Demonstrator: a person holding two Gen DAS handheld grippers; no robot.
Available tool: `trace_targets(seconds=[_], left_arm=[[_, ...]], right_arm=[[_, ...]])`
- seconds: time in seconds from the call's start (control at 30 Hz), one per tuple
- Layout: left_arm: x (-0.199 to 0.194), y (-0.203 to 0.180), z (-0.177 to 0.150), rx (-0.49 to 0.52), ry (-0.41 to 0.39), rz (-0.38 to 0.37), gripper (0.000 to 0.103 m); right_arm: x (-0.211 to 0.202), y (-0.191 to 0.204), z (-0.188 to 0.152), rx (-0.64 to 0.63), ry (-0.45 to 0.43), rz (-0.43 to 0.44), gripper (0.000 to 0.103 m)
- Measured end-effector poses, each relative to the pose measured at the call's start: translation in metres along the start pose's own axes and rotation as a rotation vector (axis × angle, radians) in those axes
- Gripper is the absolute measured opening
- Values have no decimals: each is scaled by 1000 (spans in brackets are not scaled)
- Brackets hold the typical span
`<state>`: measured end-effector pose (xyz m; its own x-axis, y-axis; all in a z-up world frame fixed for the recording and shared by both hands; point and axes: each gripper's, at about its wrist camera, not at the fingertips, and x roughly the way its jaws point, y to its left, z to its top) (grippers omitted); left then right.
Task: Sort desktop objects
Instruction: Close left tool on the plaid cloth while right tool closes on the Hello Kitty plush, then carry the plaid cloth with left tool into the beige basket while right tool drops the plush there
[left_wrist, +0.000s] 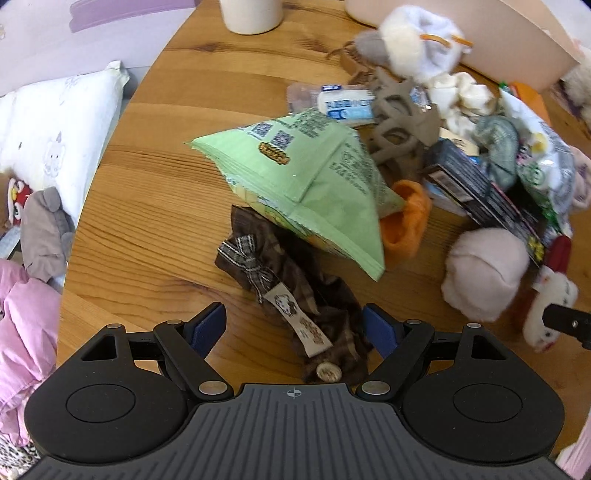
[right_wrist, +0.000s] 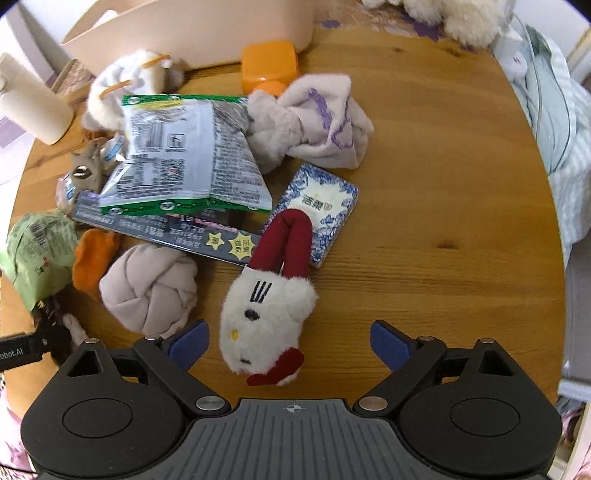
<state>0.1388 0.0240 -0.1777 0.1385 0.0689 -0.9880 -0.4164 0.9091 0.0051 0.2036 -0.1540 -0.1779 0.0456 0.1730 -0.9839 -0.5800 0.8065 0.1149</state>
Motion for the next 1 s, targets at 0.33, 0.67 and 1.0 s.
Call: trace_targets(seconds=[0.33, 0.67, 1.0], left_arm=[[22, -3, -6, -45, 37, -18, 59], [16, -7, -10, 53, 24, 23, 45], [-20, -4, -13, 137, 40, -92, 43]], right_arm=[[23, -8, -3, 82, 33, 18, 70], [13, -25, -11, 135, -25, 89, 39], [-43, -52, -11, 111, -111, 149, 38]])
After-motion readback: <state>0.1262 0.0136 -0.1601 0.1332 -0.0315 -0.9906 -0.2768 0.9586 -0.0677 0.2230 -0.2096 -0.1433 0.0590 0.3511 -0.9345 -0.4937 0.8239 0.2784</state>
